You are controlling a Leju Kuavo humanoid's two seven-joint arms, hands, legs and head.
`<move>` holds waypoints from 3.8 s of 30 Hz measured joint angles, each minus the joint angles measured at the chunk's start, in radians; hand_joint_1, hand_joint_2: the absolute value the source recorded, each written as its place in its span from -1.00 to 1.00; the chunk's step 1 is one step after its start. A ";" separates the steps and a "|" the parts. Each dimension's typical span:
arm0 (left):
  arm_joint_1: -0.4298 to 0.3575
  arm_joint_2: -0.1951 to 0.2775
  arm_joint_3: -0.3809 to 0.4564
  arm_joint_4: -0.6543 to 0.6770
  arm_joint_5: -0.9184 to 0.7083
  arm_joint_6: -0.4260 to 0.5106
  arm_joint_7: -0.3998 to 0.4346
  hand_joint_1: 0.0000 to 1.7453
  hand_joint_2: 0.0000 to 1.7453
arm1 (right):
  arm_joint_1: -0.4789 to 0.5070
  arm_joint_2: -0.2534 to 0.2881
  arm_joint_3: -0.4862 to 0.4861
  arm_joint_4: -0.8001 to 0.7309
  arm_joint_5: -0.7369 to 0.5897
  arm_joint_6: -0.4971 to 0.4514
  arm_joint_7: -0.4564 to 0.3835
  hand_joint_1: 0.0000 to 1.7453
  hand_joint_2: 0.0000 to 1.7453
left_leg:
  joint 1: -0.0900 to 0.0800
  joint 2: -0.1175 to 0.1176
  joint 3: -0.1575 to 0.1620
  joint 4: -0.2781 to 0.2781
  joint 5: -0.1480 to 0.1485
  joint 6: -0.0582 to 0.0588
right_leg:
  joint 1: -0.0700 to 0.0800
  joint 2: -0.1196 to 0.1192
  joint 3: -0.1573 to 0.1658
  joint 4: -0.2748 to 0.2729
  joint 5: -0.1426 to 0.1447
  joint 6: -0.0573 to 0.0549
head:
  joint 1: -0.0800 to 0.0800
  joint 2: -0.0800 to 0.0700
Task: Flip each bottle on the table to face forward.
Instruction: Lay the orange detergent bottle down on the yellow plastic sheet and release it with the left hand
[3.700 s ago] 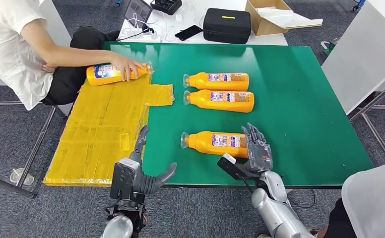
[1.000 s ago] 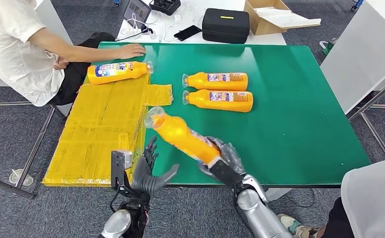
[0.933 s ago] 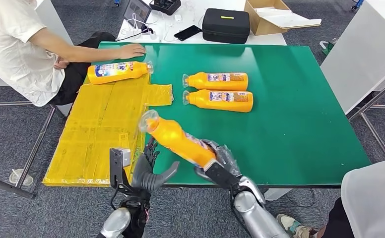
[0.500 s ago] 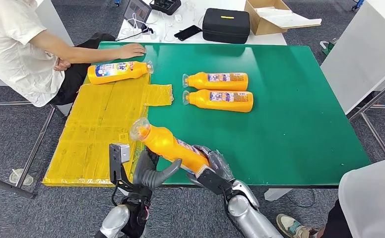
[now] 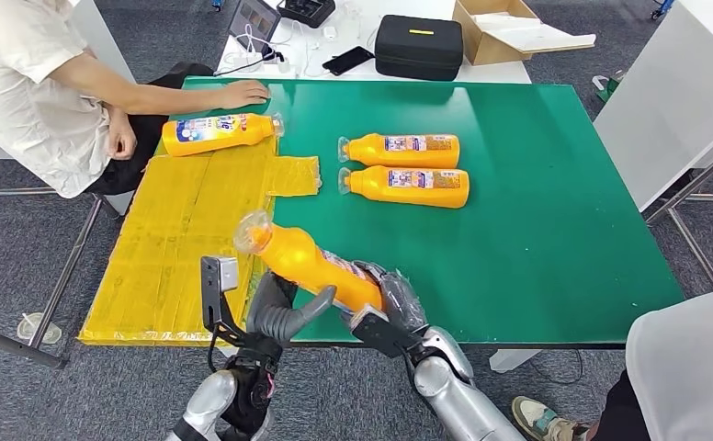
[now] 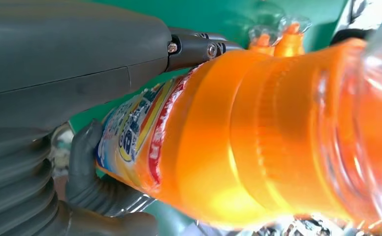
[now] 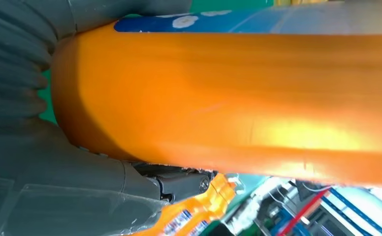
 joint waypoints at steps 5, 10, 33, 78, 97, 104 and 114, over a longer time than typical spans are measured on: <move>-0.009 0.000 0.018 0.004 0.062 -0.041 0.008 -0.45 1.00 | -0.016 0.003 0.032 0.011 0.050 -0.047 0.016 1.00 1.00 | 0.000 0.000 0.000 0.000 0.000 0.000 | 0.000 0.000 0.000 0.000 0.000 0.000 | 0.000 0.000; -0.013 -0.001 0.041 0.004 0.138 -0.076 0.024 1.00 1.00 | -0.031 0.012 0.060 0.035 0.054 -0.058 0.021 0.98 1.00 | 0.000 0.000 0.000 0.000 0.000 0.000 | 0.000 0.000 0.000 0.000 0.000 0.000 | 0.000 0.000; -0.004 -0.002 0.077 -0.007 0.167 -0.104 -0.013 1.00 1.00 | -0.060 0.035 0.088 0.087 -0.018 -0.010 0.001 -0.96 1.00 | 0.000 0.000 0.000 0.000 0.000 0.000 | 0.000 0.000 -0.001 0.000 0.000 0.000 | 0.000 0.000; -0.141 0.097 0.236 0.309 -1.590 0.418 0.130 1.00 1.00 | 0.102 0.142 -0.403 -0.151 0.175 -0.397 -0.188 -1.00 -1.00 | 0.000 0.000 0.000 0.000 0.002 -0.001 | 0.000 0.000 -0.001 0.001 0.000 0.000 | 0.000 0.000; -0.272 0.109 0.209 0.560 -1.569 0.127 0.104 0.54 1.00 | 0.102 0.130 -0.365 -0.195 0.144 -0.397 -0.188 -1.00 -1.00 | 0.000 0.000 -0.001 0.000 0.002 -0.001 | 0.000 0.000 -0.001 0.001 0.000 0.000 | 0.000 0.000; -0.325 0.121 0.179 0.619 -1.548 0.017 0.081 -0.39 1.00 | 0.102 0.123 -0.342 -0.202 0.121 -0.397 -0.188 -1.00 -1.00 | 0.000 -0.002 0.000 0.000 0.002 -0.001 | 0.000 -0.002 0.000 0.001 0.000 0.000 | 0.000 0.000; -0.354 0.133 0.147 0.657 -1.516 -0.036 0.051 -0.84 1.00 | 0.101 0.114 -0.317 -0.210 0.081 -0.397 -0.188 -1.00 -1.00 | 0.000 -0.002 0.001 0.000 0.003 -0.001 | 0.000 -0.002 0.002 0.001 0.001 0.000 | 0.000 0.000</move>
